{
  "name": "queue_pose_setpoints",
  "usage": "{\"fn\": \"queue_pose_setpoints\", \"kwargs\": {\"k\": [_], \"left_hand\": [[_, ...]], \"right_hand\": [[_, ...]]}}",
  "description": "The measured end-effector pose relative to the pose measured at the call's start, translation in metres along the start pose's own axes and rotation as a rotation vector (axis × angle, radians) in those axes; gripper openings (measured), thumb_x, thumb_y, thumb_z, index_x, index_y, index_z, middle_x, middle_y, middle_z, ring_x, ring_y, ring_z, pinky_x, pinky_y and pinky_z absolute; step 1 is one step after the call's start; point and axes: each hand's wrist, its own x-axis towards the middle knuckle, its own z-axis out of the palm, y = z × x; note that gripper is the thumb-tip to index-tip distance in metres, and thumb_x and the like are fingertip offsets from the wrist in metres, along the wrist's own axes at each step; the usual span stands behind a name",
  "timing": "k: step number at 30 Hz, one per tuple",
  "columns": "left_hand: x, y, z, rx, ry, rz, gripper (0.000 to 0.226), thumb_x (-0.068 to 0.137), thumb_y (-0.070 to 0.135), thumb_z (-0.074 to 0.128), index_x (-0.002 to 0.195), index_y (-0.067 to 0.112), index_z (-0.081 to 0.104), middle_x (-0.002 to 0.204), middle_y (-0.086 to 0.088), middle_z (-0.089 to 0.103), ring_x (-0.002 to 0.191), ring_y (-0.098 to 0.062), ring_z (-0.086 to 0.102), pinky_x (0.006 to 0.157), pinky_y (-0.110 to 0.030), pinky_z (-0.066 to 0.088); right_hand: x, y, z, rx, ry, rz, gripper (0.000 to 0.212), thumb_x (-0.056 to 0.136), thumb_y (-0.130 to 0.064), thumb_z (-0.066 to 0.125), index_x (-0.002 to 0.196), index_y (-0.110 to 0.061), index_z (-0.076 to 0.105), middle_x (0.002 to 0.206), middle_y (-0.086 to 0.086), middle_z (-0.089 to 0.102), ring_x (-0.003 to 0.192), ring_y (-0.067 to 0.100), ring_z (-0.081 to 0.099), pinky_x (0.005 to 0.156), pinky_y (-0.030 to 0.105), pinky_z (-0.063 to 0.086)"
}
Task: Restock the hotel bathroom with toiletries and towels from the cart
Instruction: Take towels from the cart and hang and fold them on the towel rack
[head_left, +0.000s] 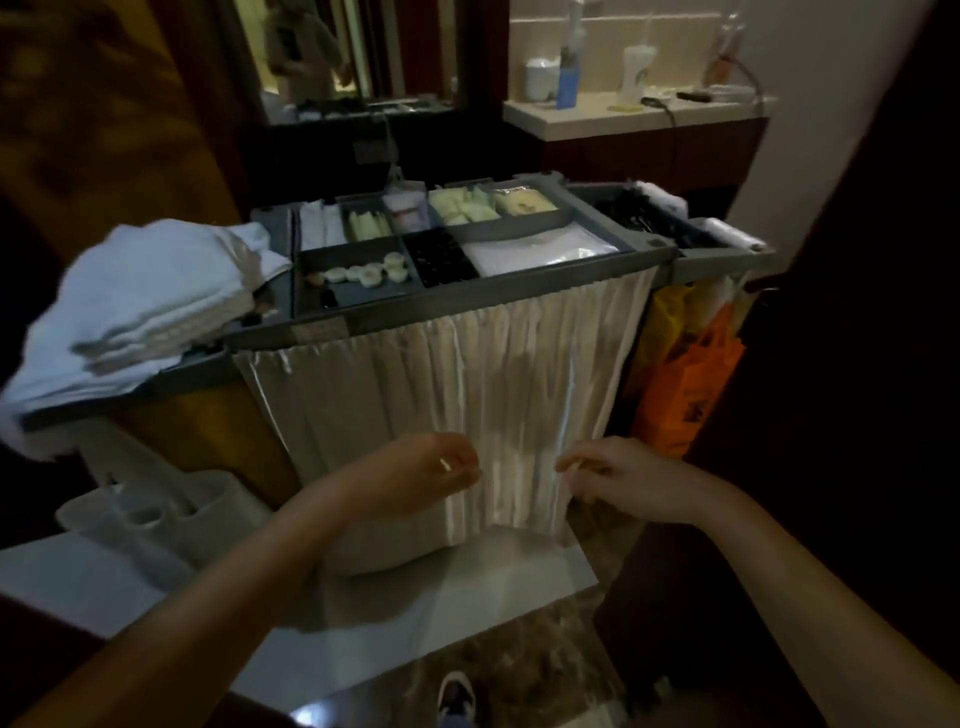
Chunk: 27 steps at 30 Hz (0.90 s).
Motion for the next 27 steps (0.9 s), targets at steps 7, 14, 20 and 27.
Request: {"fn": "queue_pose_setpoints", "kwargs": {"k": [7, 14, 20, 27], "left_hand": [[0.059, -0.067, -0.081, 0.080, 0.095, -0.055, 0.033, 0.095, 0.035, 0.045, 0.121, 0.019, 0.056, 0.119, -0.001, 0.061, 0.107, -0.014, 0.057, 0.095, -0.036, 0.046], [0.092, -0.147, -0.181, 0.051, 0.222, -0.115, 0.021, 0.095, 0.035, 0.044, 0.112, 0.029, 0.055, 0.102, 0.009, 0.059, 0.091, -0.004, 0.056, 0.077, -0.020, 0.045], [0.101, -0.201, -0.231, -0.003, 0.418, -0.208, 0.024, 0.095, 0.036, 0.045, 0.115, 0.027, 0.054, 0.100, 0.011, 0.057, 0.085, 0.004, 0.052, 0.065, -0.003, 0.041], [0.121, -0.259, -0.257, -0.107, 0.583, -0.384, 0.010, 0.092, 0.040, 0.047, 0.101, 0.042, 0.051, 0.092, 0.022, 0.056, 0.083, 0.008, 0.055, 0.064, -0.005, 0.042]], "right_hand": [[0.123, -0.038, -0.042, -0.075, -0.043, -0.091, 0.027, 0.096, -0.036, 0.045, 0.118, -0.027, 0.056, 0.096, -0.014, 0.061, 0.089, 0.000, 0.060, 0.074, 0.017, 0.047], [0.229, -0.100, -0.079, -0.181, 0.009, -0.243, 0.022, 0.095, -0.028, 0.050, 0.112, -0.021, 0.062, 0.102, -0.003, 0.066, 0.093, 0.009, 0.062, 0.084, 0.028, 0.048], [0.311, -0.134, -0.095, -0.106, -0.054, -0.338, 0.018, 0.094, -0.033, 0.050, 0.109, -0.031, 0.060, 0.098, -0.013, 0.064, 0.091, 0.000, 0.060, 0.082, 0.022, 0.049], [0.424, -0.165, -0.100, -0.112, -0.111, -0.501, 0.016, 0.094, -0.034, 0.050, 0.105, -0.035, 0.061, 0.102, -0.016, 0.062, 0.093, -0.006, 0.056, 0.081, 0.016, 0.046]]}}
